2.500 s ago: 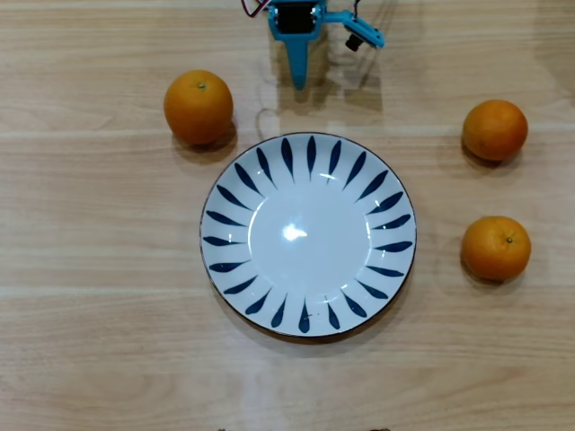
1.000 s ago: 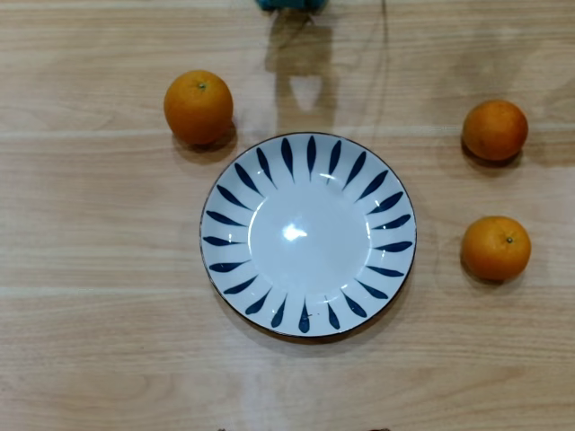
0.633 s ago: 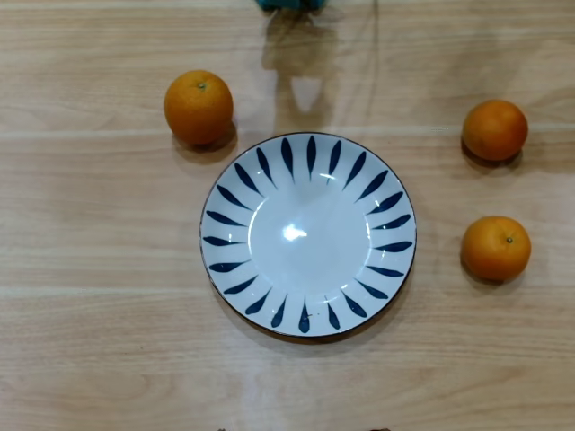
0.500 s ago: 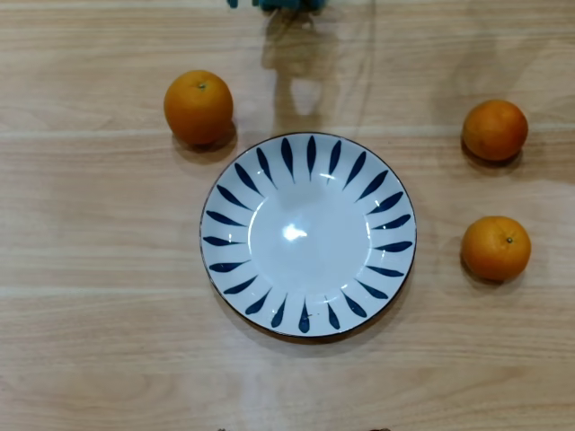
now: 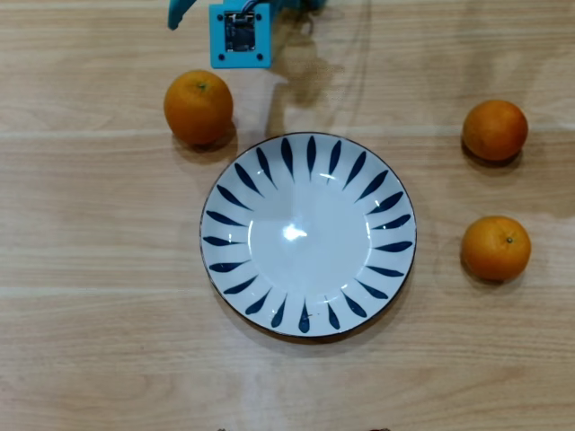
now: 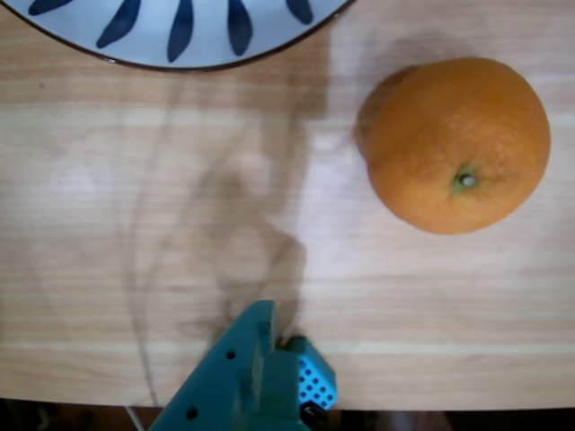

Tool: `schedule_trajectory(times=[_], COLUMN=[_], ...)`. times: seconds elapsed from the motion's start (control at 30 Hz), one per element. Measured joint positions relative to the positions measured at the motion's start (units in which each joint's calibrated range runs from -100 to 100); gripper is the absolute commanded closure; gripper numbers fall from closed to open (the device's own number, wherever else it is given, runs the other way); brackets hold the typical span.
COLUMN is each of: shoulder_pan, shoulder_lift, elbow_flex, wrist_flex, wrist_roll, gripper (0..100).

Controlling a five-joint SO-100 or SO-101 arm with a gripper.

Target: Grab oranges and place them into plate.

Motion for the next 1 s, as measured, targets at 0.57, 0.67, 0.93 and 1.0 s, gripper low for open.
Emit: schedule_trajectory(times=[0.57, 0.67, 0.93, 1.0], shoulder_pan=[1.5, 4.7, 8.8, 8.9], shoulder_lift=[12.1, 12.6, 19.7, 20.0], elbow_flex=[15.0, 18.1, 18.7, 18.6], wrist_flex=[-25.4, -29.7, -32.4, -32.4], wrist_roll=[1.3, 3.1, 5.8, 5.8], gripper=[57, 57, 55, 55])
